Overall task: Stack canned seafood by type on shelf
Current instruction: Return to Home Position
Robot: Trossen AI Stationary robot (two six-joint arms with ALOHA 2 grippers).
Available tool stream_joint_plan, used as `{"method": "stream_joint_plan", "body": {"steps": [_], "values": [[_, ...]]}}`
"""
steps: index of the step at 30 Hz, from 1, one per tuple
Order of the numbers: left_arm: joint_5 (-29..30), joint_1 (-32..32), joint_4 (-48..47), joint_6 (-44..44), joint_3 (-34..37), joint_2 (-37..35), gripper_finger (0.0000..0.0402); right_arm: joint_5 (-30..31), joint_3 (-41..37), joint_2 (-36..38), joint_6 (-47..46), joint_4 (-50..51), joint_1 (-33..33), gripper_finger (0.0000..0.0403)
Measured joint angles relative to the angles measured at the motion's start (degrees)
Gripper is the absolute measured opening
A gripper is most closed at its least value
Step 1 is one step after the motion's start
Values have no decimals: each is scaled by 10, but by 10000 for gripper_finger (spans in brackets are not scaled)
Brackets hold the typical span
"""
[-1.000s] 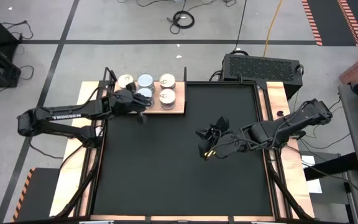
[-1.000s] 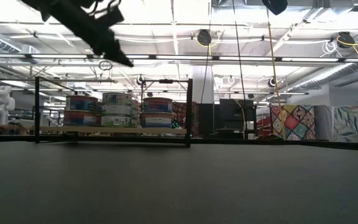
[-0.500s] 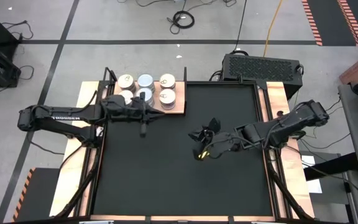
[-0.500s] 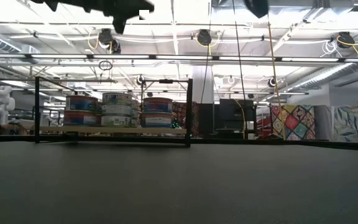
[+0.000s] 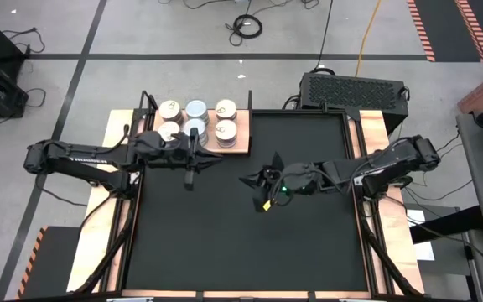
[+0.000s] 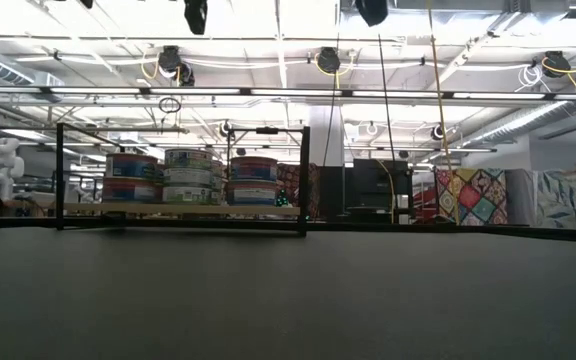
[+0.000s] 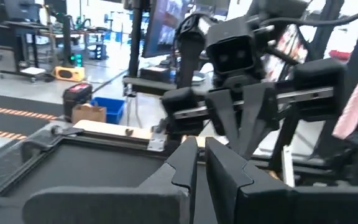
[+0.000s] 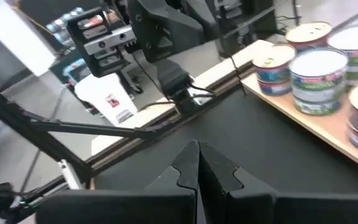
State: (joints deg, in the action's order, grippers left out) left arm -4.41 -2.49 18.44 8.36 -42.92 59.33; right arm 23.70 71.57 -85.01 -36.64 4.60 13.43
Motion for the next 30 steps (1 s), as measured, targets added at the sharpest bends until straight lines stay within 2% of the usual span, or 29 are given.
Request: {"method": "stream_joint_plan", "body": {"steps": [6, 12, 16, 21, 30], "values": [[-21, 4, 24, 19, 0, -11, 34, -78, 0, 1, 24, -22, -35, 0], [-16, 4, 24, 19, 0, -48, 34, -135, 0, 1, 45, -42, -70, 0], [-9, 4, 25, 19, 0, -79, 34, -149, 0, 12, 64, -39, -86, 0], [33, 4, 21, 38, 0, -120, 34, -149, 0, 53, 107, -24, -101, 0], [35, 4, -36, 50, 24, -209, 32, -161, 0, 115, 180, 25, -105, 0]]}}
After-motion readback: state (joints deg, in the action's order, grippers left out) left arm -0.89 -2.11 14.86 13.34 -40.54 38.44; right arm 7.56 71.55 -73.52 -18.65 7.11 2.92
